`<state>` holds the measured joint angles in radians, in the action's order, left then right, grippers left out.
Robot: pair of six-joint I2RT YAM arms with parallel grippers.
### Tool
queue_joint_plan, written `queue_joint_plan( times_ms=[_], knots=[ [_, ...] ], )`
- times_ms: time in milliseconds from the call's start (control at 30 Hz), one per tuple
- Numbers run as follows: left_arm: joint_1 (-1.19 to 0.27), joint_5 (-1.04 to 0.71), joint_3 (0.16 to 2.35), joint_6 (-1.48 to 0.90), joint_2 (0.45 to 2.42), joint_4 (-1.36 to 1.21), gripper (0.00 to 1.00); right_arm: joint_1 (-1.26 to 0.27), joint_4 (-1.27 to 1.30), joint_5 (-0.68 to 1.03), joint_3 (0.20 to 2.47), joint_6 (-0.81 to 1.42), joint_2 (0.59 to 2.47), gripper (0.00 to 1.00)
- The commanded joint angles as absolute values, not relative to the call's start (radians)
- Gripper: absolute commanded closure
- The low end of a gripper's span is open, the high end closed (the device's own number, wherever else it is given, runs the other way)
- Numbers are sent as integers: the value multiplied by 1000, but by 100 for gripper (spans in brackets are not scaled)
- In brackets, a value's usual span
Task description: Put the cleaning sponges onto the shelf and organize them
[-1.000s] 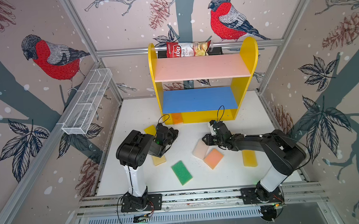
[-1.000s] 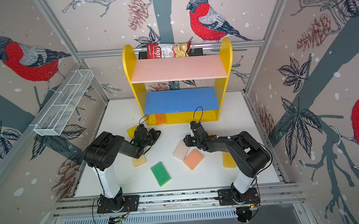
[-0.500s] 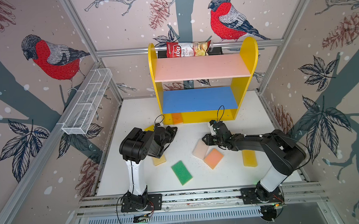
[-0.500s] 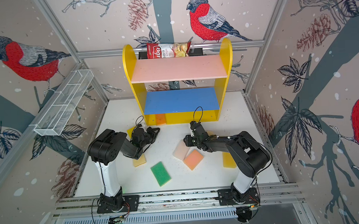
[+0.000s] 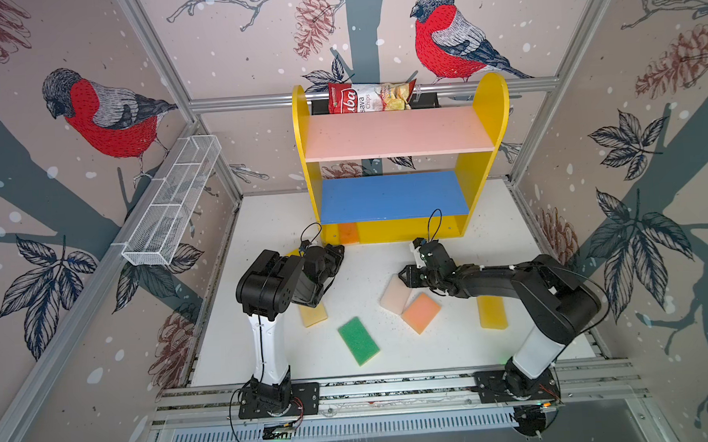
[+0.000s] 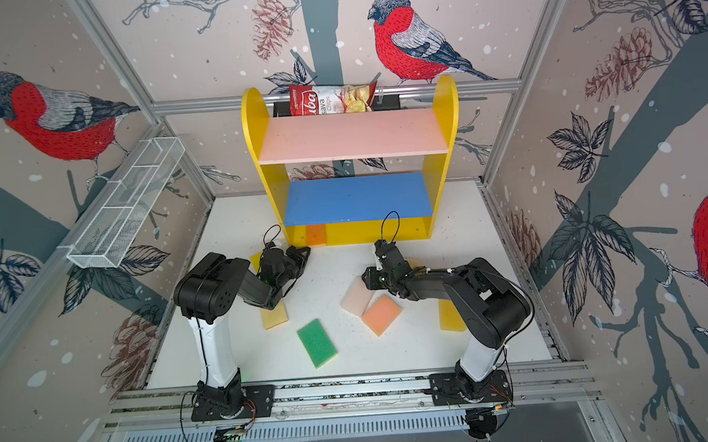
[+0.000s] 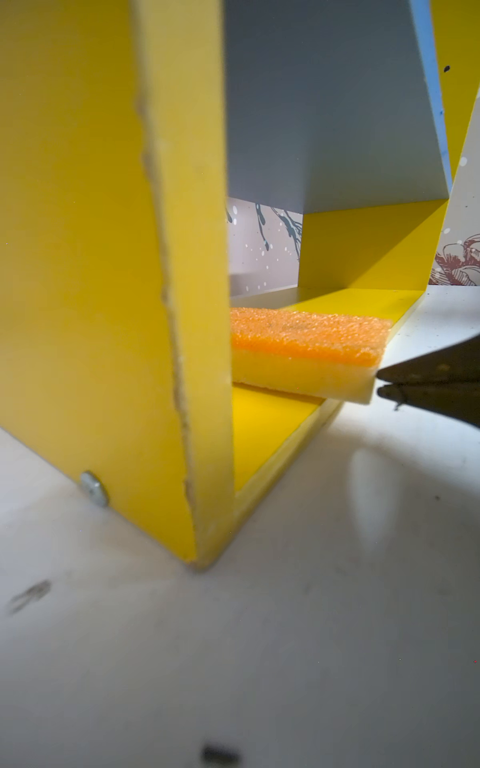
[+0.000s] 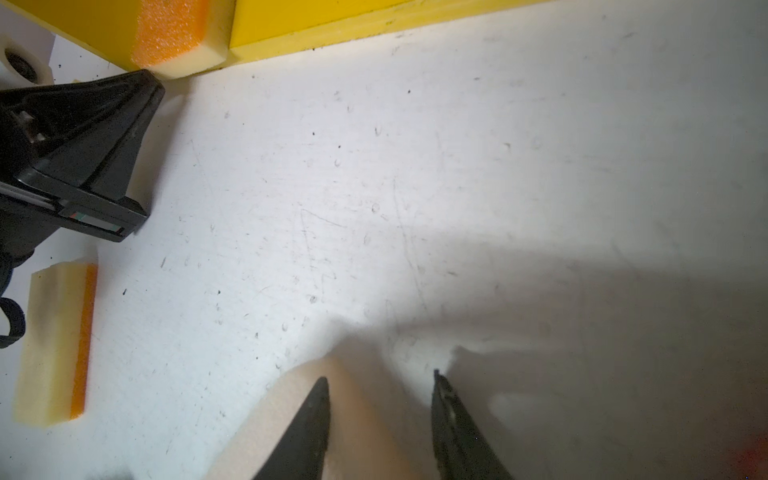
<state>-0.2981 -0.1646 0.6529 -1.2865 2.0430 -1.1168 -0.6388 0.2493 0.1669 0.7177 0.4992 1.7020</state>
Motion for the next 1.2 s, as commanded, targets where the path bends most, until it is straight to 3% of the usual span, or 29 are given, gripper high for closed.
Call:
queue_joint_plan(
  times_ms=[0, 1167],
  knots=[
    [-292, -100, 657, -1267, 2063, -969, 100, -637, 233, 164, 715, 486, 1710, 59],
    [-325, -96, 686, -1275, 2099, -960, 100, -637, 236, 170, 713, 479, 1736, 59]
  ],
)
